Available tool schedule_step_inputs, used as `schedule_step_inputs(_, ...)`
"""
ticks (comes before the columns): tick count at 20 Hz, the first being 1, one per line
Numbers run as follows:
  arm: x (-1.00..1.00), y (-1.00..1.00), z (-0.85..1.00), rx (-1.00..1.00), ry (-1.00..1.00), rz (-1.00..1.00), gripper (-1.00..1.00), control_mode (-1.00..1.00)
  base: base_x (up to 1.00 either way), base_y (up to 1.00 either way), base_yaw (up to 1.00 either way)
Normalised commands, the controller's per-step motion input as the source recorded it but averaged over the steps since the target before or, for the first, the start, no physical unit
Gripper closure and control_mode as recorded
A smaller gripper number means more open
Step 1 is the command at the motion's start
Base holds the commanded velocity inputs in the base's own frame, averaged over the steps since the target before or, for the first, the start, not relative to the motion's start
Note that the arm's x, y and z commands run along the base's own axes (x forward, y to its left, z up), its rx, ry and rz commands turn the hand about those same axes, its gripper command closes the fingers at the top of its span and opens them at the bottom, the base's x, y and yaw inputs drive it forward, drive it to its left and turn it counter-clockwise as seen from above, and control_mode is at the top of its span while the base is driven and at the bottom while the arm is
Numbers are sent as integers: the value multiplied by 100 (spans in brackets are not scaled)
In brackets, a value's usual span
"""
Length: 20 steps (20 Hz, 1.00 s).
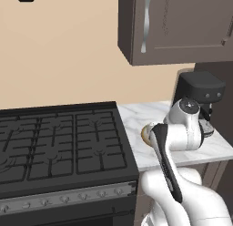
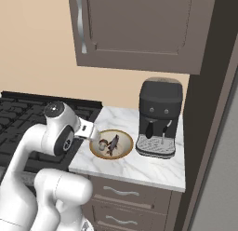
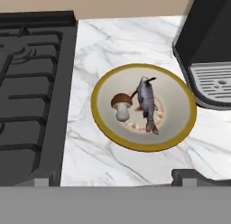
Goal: Take the lime, mushroom, and fish from the freezer and place them in the bowl on the counter.
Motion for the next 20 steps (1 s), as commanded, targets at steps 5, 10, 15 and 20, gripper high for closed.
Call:
schedule_step_inputs(5,-77,3,79,-7,6,0,-100,-100,0,0,0)
schedule_step_inputs(10,-67,-1,46,-2,15,1,-100,-100,0,0,0)
schedule_step_inputs(15,-62,-4,2,12,6,0,-100,-100,0,0,0)
schedule_step_inputs(20,-42,0,16,10,-4,0,-100,-100,0,0,0)
